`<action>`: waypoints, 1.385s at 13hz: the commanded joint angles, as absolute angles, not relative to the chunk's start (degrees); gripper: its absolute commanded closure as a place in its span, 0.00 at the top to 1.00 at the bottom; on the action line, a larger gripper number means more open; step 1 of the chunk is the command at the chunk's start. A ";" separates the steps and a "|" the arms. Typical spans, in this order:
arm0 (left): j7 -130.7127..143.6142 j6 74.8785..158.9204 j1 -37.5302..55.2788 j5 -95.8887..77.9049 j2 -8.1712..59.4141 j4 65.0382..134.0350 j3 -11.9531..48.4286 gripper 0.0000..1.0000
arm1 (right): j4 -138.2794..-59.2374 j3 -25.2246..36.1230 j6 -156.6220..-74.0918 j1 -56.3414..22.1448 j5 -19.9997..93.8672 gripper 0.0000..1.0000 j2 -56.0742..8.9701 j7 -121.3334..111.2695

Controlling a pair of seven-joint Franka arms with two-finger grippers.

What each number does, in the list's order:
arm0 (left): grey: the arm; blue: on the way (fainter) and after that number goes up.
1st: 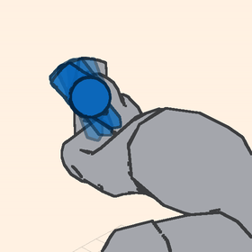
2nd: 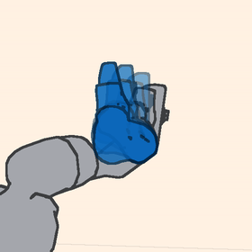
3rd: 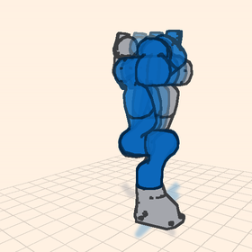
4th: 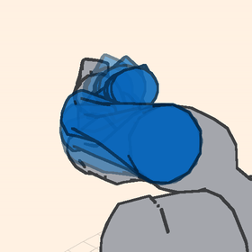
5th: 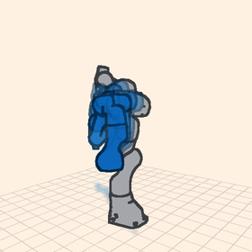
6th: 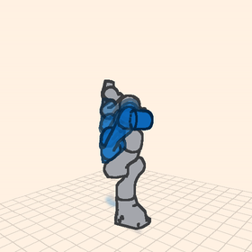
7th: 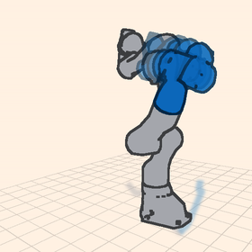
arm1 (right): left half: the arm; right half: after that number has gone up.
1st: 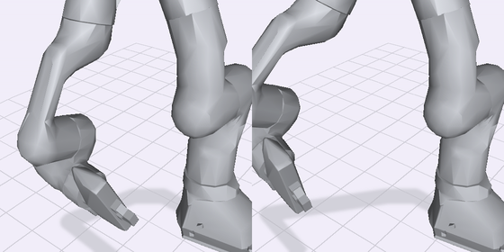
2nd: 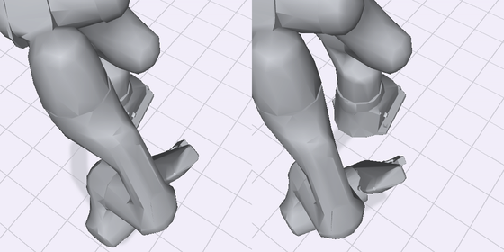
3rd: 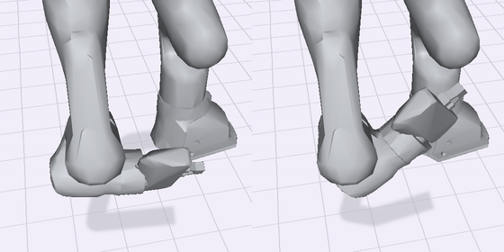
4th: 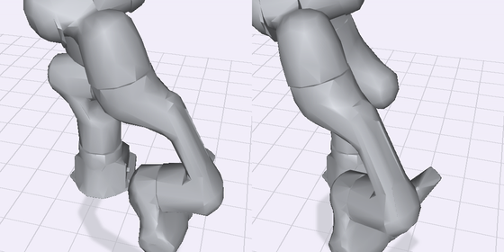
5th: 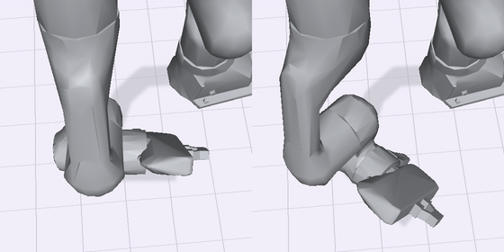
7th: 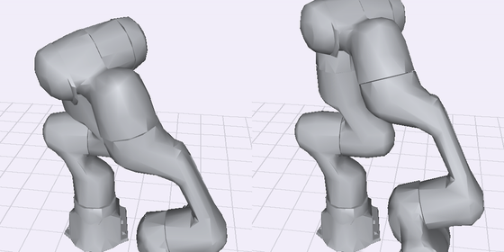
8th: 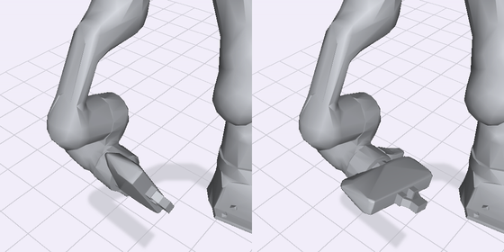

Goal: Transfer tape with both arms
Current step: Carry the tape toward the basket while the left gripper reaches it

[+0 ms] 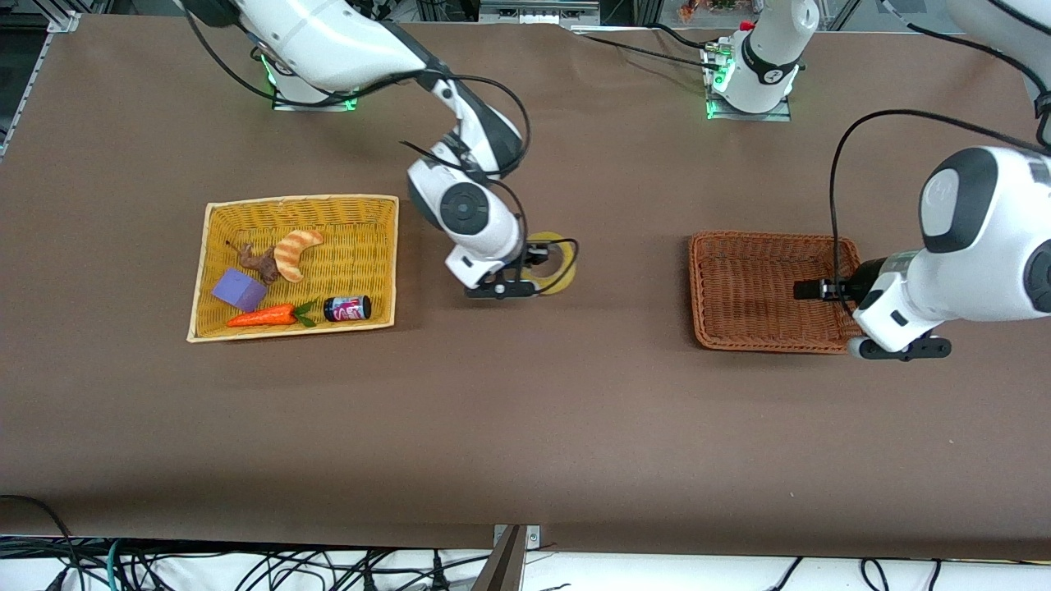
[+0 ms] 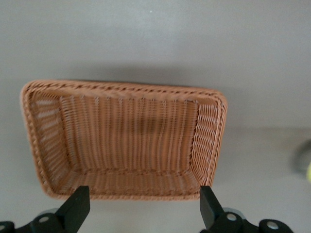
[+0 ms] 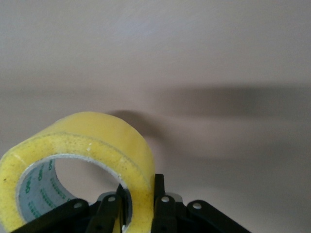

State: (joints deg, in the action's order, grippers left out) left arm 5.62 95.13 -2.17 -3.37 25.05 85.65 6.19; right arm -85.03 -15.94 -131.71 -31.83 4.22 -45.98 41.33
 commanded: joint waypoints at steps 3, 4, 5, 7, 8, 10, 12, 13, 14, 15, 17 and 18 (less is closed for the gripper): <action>6.85 101.85 -1.85 -2.81 25.93 90.60 9.92 1.00 | -81.83 -15.64 -131.93 -33.31 3.96 1.00 -47.47 42.28; 9.90 103.52 -1.93 -2.64 25.84 92.18 11.50 1.00 | -82.17 -15.38 -131.31 -32.96 4.13 1.00 -46.24 42.01; 13.32 104.93 -2.02 -2.11 25.75 93.59 13.08 1.00 | -82.26 -14.86 -128.26 -31.65 4.13 1.00 -44.32 41.66; 17.91 107.83 -2.11 -2.02 25.75 95.97 16.07 1.00 | -82.18 -13.71 -120.88 -27.80 3.87 1.00 -39.75 39.04; 20.28 109.76 -2.20 -2.02 25.84 97.19 17.91 1.00 | -82.18 -13.10 -116.93 -25.95 3.78 1.00 -37.38 35.37; 26.42 114.76 -2.20 -2.02 25.93 100.18 21.51 1.00 | -82.18 -6.54 -107.62 -24.70 3.78 1.00 -33.07 27.11; 32.66 121.17 -2.02 -1.93 26.45 103.96 25.29 1.00 | -82.18 1.11 -102.42 -24.61 4.21 1.00 -30.16 18.07; 35.39 124.16 -1.85 -1.93 26.89 105.71 26.97 1.00 | -82.26 5.06 -99.17 -24.70 4.39 1.00 -29.02 12.10; 37.94 126.80 -1.58 -1.85 27.50 106.69 28.55 1.00 | -81.92 9.45 -96.97 -24.61 4.66 1.00 -28.39 6.47; 40.93 128.65 -0.62 -1.50 28.55 106.96 29.70 1.00 | -81.91 13.49 -96.42 -24.52 4.75 1.00 -27.78 1.20; 50.66 131.12 2.80 7.24 31.62 106.44 30.76 1.00 | -82.35 17.66 -94.14 -23.74 5.01 1.00 -25.50 -6.13; 55.24 131.39 3.42 12.08 33.47 106.17 31.98 1.00 | -82.35 17.40 -94.13 -19.82 5.18 1.00 -24.27 -7.02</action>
